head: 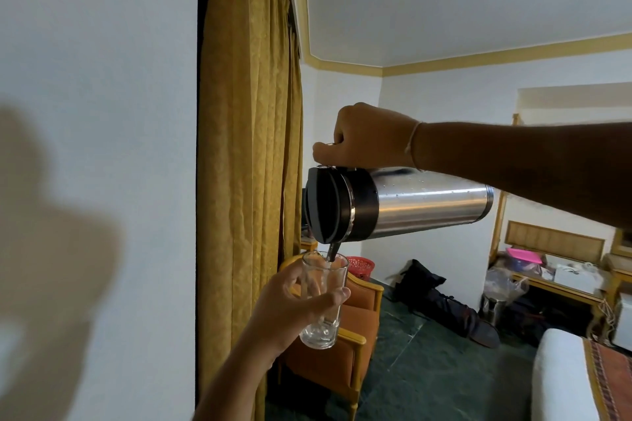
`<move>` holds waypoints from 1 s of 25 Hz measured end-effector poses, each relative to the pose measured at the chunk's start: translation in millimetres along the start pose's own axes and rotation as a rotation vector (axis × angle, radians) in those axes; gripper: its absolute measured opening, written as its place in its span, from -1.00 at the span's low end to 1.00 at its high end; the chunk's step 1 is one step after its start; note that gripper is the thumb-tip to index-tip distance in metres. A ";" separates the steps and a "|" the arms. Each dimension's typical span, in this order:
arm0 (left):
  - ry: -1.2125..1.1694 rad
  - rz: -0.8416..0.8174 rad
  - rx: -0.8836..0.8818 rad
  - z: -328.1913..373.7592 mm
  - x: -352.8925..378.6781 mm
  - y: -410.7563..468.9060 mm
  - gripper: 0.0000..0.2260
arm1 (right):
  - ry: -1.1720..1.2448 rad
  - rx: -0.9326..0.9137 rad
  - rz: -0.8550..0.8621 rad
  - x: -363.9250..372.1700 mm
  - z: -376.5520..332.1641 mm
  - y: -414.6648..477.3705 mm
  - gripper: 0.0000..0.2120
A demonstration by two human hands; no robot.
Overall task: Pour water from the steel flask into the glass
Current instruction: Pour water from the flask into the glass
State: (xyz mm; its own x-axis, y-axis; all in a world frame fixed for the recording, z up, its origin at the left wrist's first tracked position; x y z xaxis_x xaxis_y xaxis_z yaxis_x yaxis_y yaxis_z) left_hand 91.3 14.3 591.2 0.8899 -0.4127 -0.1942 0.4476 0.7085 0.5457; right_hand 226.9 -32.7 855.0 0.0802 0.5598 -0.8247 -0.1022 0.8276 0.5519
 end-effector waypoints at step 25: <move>0.035 0.031 0.014 -11.3 9.1 23.6 -0.54 | -0.027 -0.037 0.079 -17.8 7.0 16.6 -0.44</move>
State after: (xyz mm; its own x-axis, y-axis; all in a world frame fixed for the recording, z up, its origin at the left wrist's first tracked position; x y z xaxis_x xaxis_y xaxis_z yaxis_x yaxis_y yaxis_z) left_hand 111.0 33.8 593.1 0.9058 -0.3705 -0.2055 0.4190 0.7120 0.5635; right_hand 230.7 -28.7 879.7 0.0976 0.6243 -0.7751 -0.1455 0.7794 0.6094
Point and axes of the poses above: each hand's wrist, its own y-axis towards the middle knuckle, its own x-axis out of the palm, z = x × y, the point moved 2 cm from there along y, towards the middle knuckle, and after that the axes turned 8 degrees about x, right-handed, at the moved point
